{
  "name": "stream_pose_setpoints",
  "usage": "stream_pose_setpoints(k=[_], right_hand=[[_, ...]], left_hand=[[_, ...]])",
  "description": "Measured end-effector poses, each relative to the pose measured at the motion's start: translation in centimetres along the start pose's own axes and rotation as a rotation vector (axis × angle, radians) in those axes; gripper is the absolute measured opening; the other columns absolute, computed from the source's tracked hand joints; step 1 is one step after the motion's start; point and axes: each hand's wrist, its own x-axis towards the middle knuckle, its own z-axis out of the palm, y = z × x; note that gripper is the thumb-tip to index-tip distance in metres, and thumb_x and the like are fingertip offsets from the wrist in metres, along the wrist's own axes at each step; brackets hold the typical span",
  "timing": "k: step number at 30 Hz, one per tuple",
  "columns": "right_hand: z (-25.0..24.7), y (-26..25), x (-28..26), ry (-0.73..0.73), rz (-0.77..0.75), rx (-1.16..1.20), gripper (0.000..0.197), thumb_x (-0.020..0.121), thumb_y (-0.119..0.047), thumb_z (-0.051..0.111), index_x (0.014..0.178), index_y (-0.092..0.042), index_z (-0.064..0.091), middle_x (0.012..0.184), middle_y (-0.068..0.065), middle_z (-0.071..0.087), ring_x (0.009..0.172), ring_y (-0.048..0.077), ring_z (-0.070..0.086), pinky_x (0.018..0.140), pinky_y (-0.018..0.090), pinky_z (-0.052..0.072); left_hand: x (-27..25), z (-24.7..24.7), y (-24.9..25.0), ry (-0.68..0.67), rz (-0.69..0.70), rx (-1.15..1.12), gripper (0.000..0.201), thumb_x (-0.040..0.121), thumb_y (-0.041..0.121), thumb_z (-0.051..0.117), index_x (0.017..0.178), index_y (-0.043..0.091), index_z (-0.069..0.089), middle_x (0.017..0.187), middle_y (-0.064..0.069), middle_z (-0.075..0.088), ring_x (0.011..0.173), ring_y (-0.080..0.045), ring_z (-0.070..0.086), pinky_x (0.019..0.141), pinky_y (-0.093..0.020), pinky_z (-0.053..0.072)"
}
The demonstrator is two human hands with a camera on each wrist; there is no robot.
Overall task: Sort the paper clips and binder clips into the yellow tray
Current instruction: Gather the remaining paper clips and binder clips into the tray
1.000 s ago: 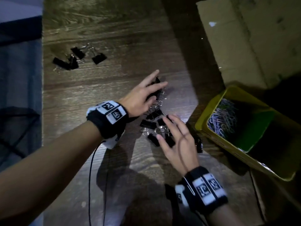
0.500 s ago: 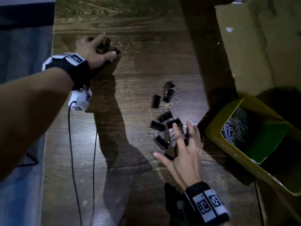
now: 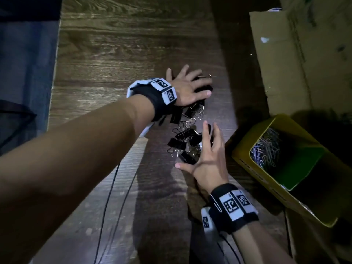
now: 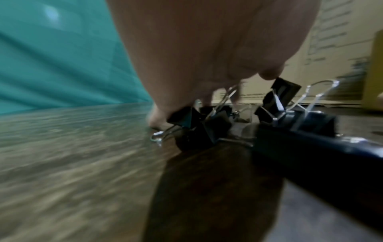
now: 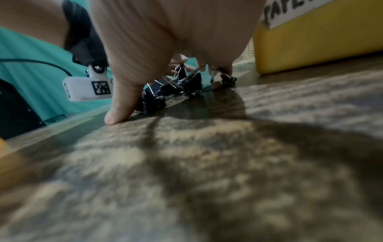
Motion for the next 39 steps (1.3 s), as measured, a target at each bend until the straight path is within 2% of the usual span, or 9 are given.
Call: stream_pose_setpoints(k=[8,15,18,22,24,28,31,34,39], right_hand=[[-0.1,0.4,-1.6,-0.007,0.032,0.025,0.125,0.064,-0.050,0.080,0.149,-0.031,-0.009,0.158,0.009,-0.002,0.146,0.024,0.002,0.116,0.034,0.013],[0.5,1.4,-5.6,-0.036,-0.081,-0.028,0.102,0.074,-0.047,0.072,0.150,-0.015,0.013,0.153,0.014,0.019,0.142,0.028,0.013,0.118,0.042,0.018],[0.3,2.3,-7.4,-0.139,-0.100,-0.012,0.106,0.072,-0.050,0.072,0.151,-0.015,0.011,0.154,0.013,0.018,0.144,0.026,0.008,0.119,0.043,0.015],[-0.9,3.6,-9.3,-0.285,-0.139,0.152,0.111,0.067,-0.058,0.075,0.149,-0.027,0.006,0.156,0.000,0.009,0.146,0.014,-0.002,0.119,0.028,0.008],[-1.8,4.0,-9.9,-0.293,-0.143,0.271,0.103,0.069,-0.052,0.077,0.146,-0.034,0.011,0.151,-0.014,0.010,0.144,0.002,0.002,0.114,0.014,0.007],[-3.4,4.7,-10.4,-0.307,-0.115,0.266,0.102,0.064,-0.047,0.082,0.145,-0.034,0.022,0.143,-0.023,0.013,0.134,-0.012,0.007,0.107,0.003,0.006],[-4.4,4.8,-10.8,-0.356,-0.067,0.263,0.111,0.052,-0.057,0.081,0.146,-0.035,0.026,0.142,-0.023,0.017,0.136,-0.006,0.010,0.110,0.017,0.011],[-4.8,4.8,-10.7,-0.278,-0.077,0.247,0.095,0.058,-0.062,0.071,0.141,-0.032,0.039,0.139,-0.015,0.036,0.130,0.002,0.030,0.111,0.025,0.024],[-4.2,5.1,-9.6,-0.245,-0.115,0.096,0.059,0.080,-0.031,0.073,0.135,-0.025,0.051,0.132,-0.002,0.053,0.124,0.012,0.045,0.109,0.024,0.032]], left_hand=[[-5.1,2.6,0.3,-0.054,0.138,-0.039,0.046,0.094,0.055,0.022,0.139,0.044,0.029,0.154,0.010,0.016,0.144,-0.014,-0.007,0.111,-0.059,-0.008],[-12.2,8.2,1.9,0.156,0.069,-0.216,0.045,0.097,0.048,0.025,0.138,0.035,0.036,0.151,0.008,0.025,0.144,-0.013,0.004,0.114,-0.054,-0.005],[-14.9,10.8,3.6,0.232,0.009,-0.255,0.045,0.095,0.046,0.029,0.137,0.030,0.040,0.151,0.005,0.027,0.144,-0.014,0.008,0.115,-0.051,-0.003],[-18.4,13.7,5.7,0.309,-0.037,-0.261,0.039,0.097,0.033,0.040,0.135,0.023,0.044,0.147,0.000,0.034,0.143,-0.017,0.014,0.116,-0.042,-0.001],[-19.5,14.5,6.2,0.330,-0.037,-0.184,0.038,0.093,0.031,0.048,0.130,0.023,0.049,0.142,-0.001,0.041,0.141,-0.019,0.023,0.116,-0.043,0.009],[-20.1,14.0,6.6,0.351,-0.060,-0.135,0.029,0.088,0.027,0.057,0.117,0.025,0.060,0.130,0.002,0.052,0.132,-0.020,0.037,0.108,-0.044,0.024],[-20.2,13.1,6.2,0.306,-0.075,-0.212,0.026,0.088,0.030,0.058,0.114,0.029,0.061,0.128,0.007,0.052,0.126,-0.014,0.041,0.106,-0.041,0.028],[-20.5,11.8,5.5,0.329,-0.069,-0.428,0.024,0.083,0.026,0.066,0.107,0.027,0.065,0.117,0.008,0.057,0.111,-0.011,0.051,0.101,-0.035,0.038],[-21.6,9.3,5.4,0.437,-0.259,-0.839,0.036,0.080,0.018,0.070,0.113,0.028,0.059,0.108,0.005,0.059,0.101,-0.010,0.056,0.091,-0.025,0.045]])
